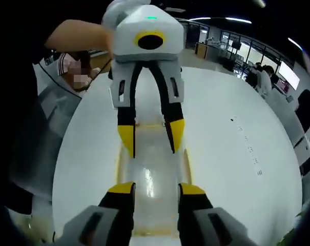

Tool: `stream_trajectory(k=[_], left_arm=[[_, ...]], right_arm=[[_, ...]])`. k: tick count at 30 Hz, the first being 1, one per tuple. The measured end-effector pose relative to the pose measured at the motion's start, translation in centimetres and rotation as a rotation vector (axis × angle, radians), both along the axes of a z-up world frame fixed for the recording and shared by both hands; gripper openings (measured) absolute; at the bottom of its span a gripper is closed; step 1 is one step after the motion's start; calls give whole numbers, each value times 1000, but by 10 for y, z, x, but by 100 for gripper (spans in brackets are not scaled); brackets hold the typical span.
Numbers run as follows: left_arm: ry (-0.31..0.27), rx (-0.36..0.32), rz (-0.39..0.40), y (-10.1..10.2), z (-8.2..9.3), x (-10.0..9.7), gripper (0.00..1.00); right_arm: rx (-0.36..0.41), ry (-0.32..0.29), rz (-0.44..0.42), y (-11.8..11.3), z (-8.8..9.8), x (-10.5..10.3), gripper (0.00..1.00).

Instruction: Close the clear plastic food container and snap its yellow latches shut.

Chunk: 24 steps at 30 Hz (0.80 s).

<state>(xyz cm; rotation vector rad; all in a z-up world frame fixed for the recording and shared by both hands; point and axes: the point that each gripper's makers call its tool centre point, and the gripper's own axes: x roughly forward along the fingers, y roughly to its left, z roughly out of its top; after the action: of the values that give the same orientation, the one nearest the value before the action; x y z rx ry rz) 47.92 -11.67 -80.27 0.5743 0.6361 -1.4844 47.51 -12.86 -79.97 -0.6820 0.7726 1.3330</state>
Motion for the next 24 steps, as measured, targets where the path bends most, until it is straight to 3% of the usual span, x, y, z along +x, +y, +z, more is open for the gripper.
stream_trajectory(k=[8,15,18,20,22,24], left_arm=[[-1,-22,-7,-10,2,-2,32],[-41,-42,-10,-11,11,-10,31],[-115,-12,-52,-11,8,-16,32],[-128,-13,-49,-14,8,-23,33],[-168,-14,-43,-14,8,-25,34],[-235,5,-39,-12,6,-24,33]], right_arm=[[-7,11,23,9,-3,2,33],[-23,33,32,7,-8,9,38],[-23,63,47,11,-8,8,42],[-17,88,52,15,-9,9,47],[-27,77,91,16,-9,14,44],[-26,153,74,17,-6,13,44]])
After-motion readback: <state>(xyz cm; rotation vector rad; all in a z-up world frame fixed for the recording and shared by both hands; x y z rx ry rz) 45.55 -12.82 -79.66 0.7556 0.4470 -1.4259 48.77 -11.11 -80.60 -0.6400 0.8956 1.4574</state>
